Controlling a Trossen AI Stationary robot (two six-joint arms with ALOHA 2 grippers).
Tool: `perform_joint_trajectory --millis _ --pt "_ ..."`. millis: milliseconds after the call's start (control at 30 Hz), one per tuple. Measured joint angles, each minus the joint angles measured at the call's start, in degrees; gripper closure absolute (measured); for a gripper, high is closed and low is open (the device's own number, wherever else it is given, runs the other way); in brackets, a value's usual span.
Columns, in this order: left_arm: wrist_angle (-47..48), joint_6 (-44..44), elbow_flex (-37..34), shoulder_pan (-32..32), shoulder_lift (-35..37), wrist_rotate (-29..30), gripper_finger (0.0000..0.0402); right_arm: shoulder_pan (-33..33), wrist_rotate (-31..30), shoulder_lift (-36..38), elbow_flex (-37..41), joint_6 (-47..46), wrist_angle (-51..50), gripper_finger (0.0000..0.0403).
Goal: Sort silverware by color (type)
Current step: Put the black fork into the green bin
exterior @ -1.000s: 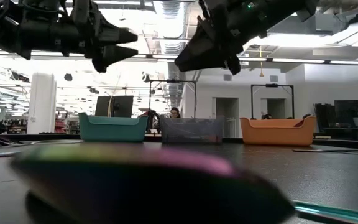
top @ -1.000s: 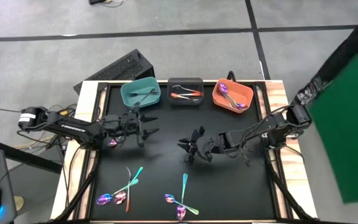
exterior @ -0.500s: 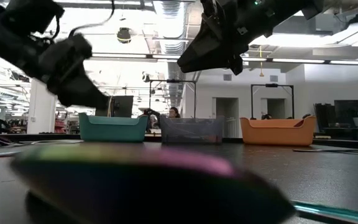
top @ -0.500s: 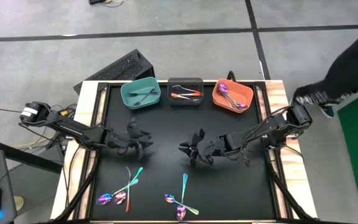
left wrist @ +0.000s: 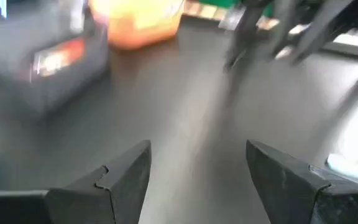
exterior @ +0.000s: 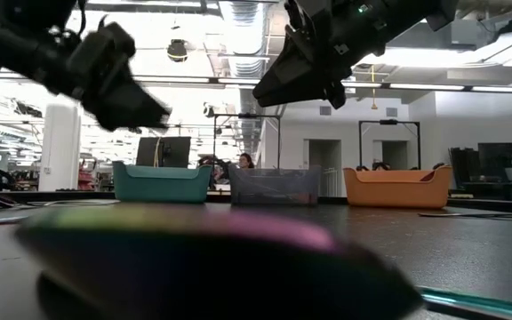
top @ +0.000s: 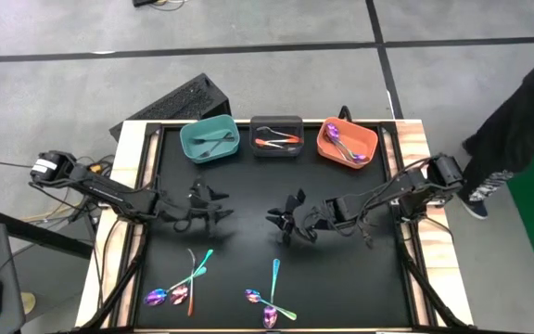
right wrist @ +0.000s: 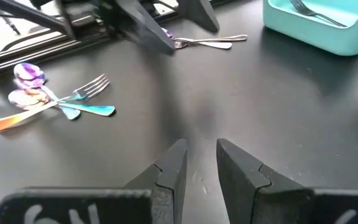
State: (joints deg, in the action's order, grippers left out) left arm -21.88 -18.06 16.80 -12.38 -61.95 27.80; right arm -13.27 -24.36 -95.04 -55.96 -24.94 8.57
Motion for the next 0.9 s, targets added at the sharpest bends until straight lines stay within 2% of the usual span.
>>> perform_joint_trajectory --millis 133,267,433,600,733,900 --pt "-5.9 10.9 0.0 0.7 0.0 2.6 0.0152 0.3 0.0 0.0 0.0 -0.1 0.0 0.0296" --pt "-6.1 14.4 0.0 2.6 0.0 4.3 0.0152 0.3 0.0 0.0 0.0 -0.1 0.0 0.0296" --pt "-0.8 9.8 0.0 4.5 0.0 1.1 0.0152 0.4 -0.5 -1.3 0.0 -0.1 1.1 0.0296" --pt "2.8 -2.0 0.0 4.3 0.0 -1.2 0.0152 1.5 -3.8 -8.2 -0.1 -0.5 4.1 0.0296" --pt "3.4 -3.4 0.0 1.3 0.1 -0.9 0.0152 3.1 2.7 -13.0 -1.1 -5.5 7.5 0.0296" --pt "3.9 -2.5 0.7 -1.5 1.4 2.4 0.0152 1.7 7.5 -12.2 -3.5 -5.5 4.4 0.0296"
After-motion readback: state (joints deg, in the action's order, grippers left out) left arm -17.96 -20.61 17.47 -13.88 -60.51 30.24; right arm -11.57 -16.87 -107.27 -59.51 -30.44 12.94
